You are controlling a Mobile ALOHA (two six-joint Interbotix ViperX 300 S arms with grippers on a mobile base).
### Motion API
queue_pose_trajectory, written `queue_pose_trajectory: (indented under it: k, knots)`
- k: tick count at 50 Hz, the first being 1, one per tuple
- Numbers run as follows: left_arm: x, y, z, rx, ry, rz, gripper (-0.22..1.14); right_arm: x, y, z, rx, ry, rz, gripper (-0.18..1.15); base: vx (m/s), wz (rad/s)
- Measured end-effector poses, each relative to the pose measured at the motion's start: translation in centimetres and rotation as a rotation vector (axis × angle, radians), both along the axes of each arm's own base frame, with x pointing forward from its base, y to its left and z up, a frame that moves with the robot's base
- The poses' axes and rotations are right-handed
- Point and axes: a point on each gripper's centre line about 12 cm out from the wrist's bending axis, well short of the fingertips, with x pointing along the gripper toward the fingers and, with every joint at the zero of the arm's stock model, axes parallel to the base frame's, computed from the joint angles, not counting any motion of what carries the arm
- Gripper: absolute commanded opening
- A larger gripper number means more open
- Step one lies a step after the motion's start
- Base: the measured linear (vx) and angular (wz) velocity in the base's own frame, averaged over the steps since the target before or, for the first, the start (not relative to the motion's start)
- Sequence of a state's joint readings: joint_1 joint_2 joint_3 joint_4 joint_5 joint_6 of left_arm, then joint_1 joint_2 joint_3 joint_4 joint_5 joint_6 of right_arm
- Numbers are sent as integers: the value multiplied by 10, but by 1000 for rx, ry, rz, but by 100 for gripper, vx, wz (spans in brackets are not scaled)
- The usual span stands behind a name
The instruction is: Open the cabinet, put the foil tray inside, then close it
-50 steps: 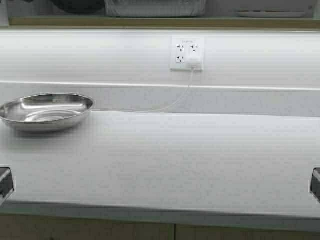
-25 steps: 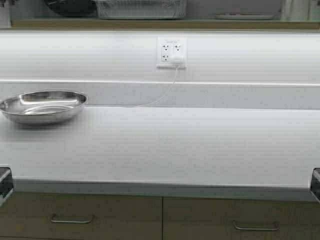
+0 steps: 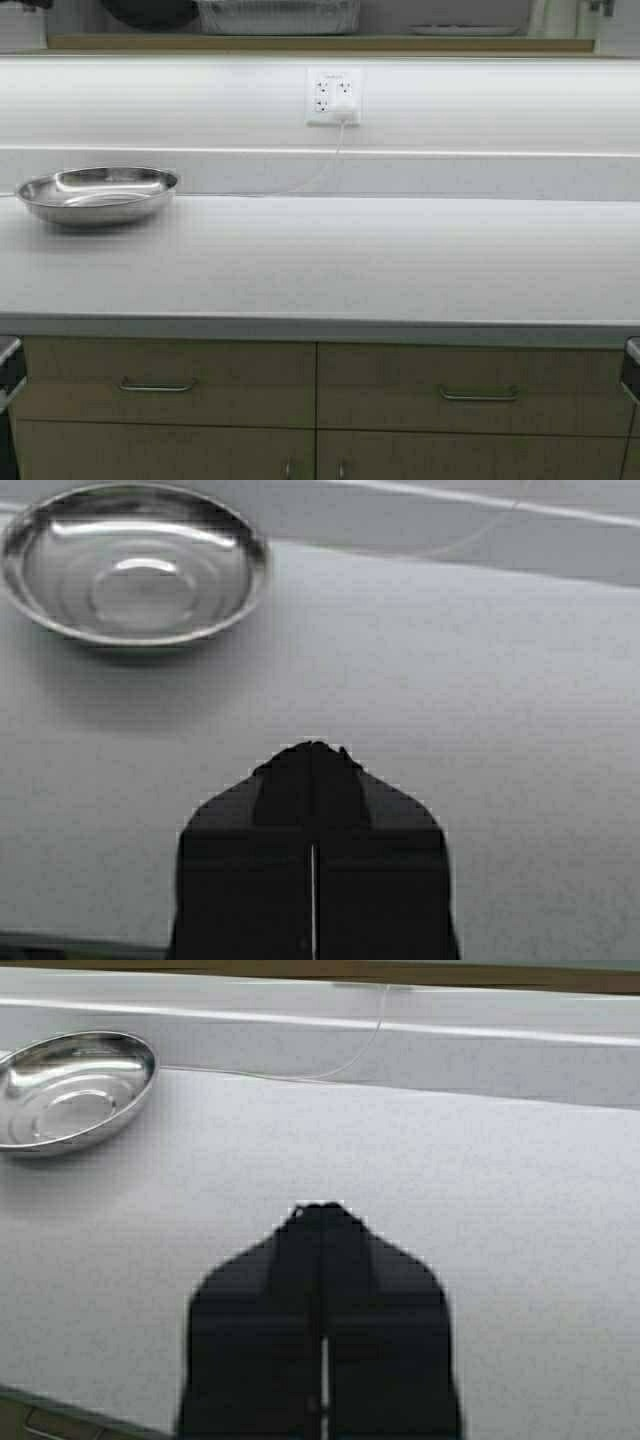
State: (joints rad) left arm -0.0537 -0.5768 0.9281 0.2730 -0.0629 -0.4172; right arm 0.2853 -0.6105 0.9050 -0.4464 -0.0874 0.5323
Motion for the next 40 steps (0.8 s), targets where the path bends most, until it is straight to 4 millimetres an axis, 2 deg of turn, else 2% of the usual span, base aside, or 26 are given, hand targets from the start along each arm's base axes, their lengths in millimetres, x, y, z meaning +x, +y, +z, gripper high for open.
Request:
queue_pose_trajectory:
  k: [5,14,20,25,29,34,40]
  knots:
    - [-9,31,14,15,-23,115,4,1,-10,10,-15,-11,-41,8,-22,-12]
    - [-38,93,58,53,-116,374,4,-11,-43,54,-65,-95,-170,8,-20,-5]
    - [-51,123,90,97,-165,501,4,-23,-80,102,-107,-215,-322,8,-13,-3]
    - [-49,139,113,133,-184,554,4,-28,-116,135,-140,-285,-477,8,-13,-3]
    - [-45,151,132,144,-209,590,4,-33,-146,153,-148,-316,-605,8,-11,-1]
    - [-40,162,164,158,-265,620,4,-21,-171,161,-162,-307,-682,7,-8,0]
    - [-32,186,195,170,-302,678,4,15,-195,155,-164,-250,-713,7,-8,2]
